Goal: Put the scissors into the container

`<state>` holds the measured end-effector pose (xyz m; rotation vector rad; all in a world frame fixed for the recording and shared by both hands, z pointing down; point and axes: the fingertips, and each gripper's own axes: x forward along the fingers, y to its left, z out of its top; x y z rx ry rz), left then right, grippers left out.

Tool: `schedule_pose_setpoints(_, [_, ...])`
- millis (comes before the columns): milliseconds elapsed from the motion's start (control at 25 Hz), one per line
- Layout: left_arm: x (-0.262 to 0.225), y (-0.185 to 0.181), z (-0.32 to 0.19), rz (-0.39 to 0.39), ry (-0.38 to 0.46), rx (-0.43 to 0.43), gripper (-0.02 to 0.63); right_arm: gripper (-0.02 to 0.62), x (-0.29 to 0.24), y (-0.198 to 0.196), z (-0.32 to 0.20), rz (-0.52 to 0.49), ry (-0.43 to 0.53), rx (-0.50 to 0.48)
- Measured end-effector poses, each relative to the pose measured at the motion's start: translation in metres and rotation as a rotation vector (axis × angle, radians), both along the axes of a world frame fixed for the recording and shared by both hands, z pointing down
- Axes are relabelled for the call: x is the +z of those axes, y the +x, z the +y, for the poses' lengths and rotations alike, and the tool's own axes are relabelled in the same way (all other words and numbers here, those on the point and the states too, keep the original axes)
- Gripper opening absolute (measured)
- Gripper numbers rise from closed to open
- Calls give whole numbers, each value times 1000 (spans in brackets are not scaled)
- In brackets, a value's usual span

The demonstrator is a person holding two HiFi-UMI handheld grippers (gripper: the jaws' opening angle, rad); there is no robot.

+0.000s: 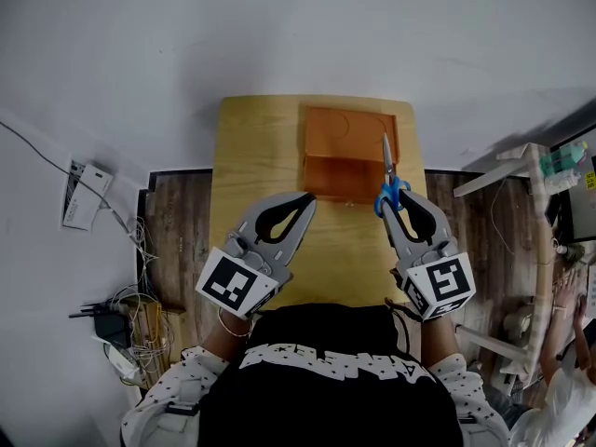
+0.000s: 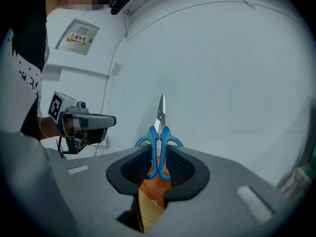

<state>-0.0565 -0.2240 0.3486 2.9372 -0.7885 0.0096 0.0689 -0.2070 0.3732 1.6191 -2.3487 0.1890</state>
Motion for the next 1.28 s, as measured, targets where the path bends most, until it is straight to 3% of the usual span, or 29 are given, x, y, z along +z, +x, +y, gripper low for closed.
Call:
schedule_pose_setpoints(200, [-1,-8,-11,28,36,-49,2,104,9,4,-7,9,-12,-3])
schedule_pose_setpoints(520, [4,-19,-24,24,1,-90,2,104,28,1,-25,64,-52,-24])
schedule_pose_setpoints(1280, [13,-17,-36,23,7,-119,2,104,89,9,-47,192,-179,-142])
